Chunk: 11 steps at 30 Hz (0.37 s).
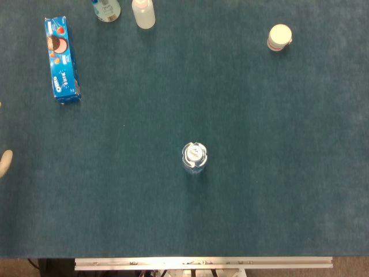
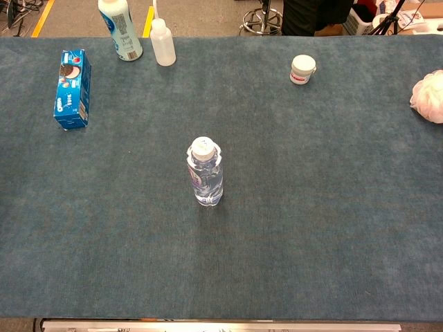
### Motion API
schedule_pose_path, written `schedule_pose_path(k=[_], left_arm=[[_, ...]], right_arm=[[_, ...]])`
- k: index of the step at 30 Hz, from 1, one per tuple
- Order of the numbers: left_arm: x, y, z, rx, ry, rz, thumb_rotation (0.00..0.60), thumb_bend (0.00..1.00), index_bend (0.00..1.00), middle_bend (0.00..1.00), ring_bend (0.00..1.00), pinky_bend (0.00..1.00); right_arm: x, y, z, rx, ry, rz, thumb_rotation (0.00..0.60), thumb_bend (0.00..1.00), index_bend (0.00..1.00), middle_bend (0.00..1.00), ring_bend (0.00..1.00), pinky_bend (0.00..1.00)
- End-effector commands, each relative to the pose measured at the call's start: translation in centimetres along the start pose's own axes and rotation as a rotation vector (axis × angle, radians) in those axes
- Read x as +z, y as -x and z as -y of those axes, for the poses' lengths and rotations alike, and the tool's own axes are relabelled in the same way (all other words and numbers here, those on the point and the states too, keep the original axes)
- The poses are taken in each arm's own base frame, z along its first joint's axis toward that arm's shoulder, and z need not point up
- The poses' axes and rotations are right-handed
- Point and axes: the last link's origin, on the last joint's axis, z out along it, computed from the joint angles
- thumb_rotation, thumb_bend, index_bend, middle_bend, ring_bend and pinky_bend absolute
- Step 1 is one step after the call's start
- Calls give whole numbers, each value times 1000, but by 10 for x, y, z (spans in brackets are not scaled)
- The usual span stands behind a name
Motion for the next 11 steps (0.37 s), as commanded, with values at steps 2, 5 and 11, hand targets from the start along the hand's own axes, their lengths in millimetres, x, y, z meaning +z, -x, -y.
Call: schedule_pose_path(k=[2, 5, 11], left_arm=[[0, 0, -2, -2, 9, 4, 600, 292, 108, 177, 120, 166], [1, 0, -3, -7, 9, 1, 600, 292, 108, 177, 120, 166], [0, -1, -4, -9, 5, 5, 600, 292, 108, 177, 120, 166]], right_arm=[[-12, 0, -9, 2, 27, -8, 600, 15, 81, 260, 179, 224], [-16, 1, -12, 16, 37, -12, 600, 15, 82, 260, 179, 224], [-16, 2, -14, 31, 38, -16, 600, 16, 82, 260, 179, 224]])
